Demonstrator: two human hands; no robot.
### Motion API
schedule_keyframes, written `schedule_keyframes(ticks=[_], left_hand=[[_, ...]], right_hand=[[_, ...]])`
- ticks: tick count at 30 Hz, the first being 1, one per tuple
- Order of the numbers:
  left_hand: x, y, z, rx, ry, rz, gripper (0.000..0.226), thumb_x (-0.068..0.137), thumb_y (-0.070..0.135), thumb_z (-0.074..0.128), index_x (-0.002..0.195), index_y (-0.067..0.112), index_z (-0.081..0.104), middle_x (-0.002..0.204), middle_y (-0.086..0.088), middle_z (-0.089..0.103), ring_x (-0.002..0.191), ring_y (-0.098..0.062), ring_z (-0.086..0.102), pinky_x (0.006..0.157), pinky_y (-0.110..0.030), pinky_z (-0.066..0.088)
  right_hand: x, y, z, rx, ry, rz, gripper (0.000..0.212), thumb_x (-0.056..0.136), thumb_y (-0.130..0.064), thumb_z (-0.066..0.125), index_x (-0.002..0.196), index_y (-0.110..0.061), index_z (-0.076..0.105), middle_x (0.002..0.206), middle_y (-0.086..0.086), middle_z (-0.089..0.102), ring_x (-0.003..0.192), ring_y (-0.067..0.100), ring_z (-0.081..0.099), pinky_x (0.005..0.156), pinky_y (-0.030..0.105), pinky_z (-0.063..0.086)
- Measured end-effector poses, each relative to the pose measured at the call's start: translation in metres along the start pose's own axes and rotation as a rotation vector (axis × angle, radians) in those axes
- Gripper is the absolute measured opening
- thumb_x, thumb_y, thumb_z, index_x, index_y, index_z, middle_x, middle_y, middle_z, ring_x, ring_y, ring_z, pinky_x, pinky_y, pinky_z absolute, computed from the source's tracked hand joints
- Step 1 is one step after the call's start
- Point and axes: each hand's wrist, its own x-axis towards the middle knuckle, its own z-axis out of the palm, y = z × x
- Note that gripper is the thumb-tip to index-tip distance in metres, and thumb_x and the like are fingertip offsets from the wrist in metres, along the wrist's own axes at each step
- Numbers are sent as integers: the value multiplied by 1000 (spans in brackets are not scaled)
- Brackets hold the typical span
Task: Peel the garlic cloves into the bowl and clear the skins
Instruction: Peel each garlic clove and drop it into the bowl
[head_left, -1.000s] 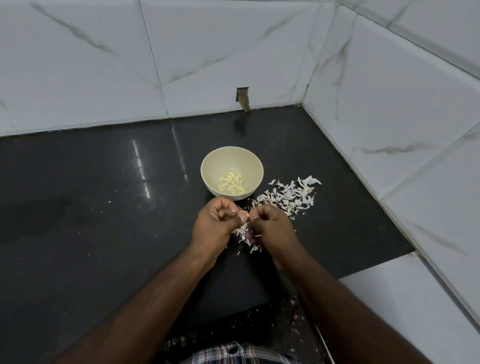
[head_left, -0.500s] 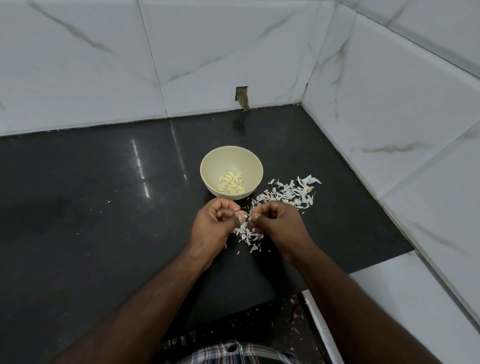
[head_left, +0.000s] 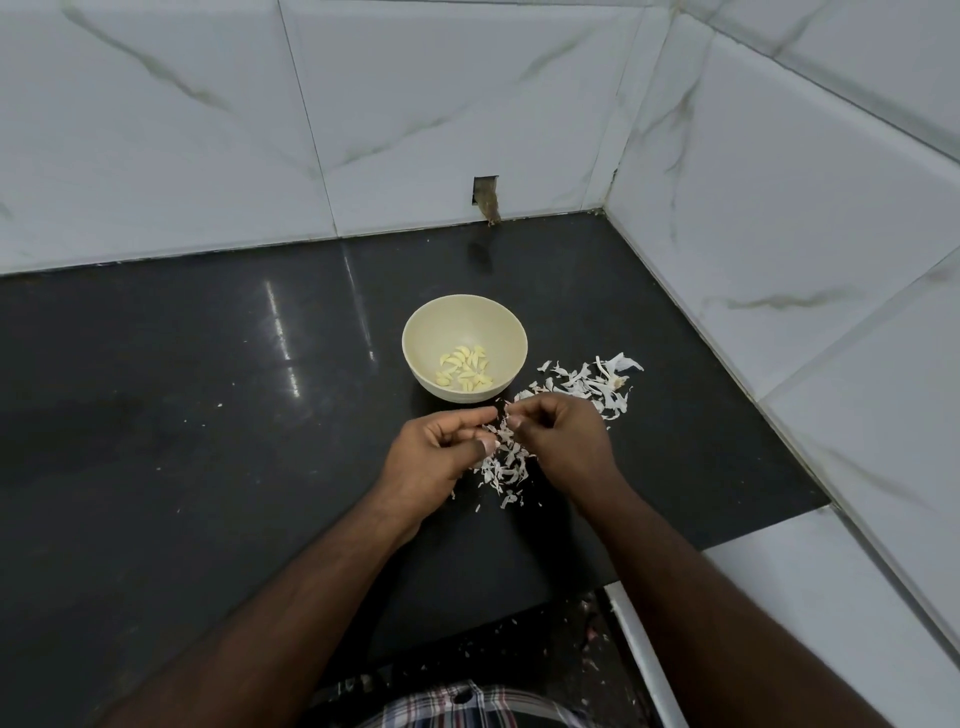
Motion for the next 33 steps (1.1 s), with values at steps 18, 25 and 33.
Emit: schedule_keyframes(ticks=[18,25,33], left_hand=[[5,1,-5,109,76,-3,45,84,-6,72,125,12,65,84,-4,78,81,-13,74,80,-22,58],[10,10,-13,230,179,112,27,88,6,73,101,29,76,79,-3,74,72,-13,66,83,-43,59],[41,41,-29,548,317,297,19,90,18,69,97,34,76,81,16,70,77,-5,65,72,-26,52]], right_hand=[[-11,2,-2,-445,-146,-456,49,81,0,57,117,-29,74,94,-5,57,84,7,51,70,20,44],[-5,2,-14,-447,-35,-233,26,97,-24,59,119,-24,73,102,-8,74,89,7,65,77,22,46],[-5,26,-6,-611,-82,-231,34,94,-11,54,122,-19,71,104,1,62,101,19,59,84,29,49]])
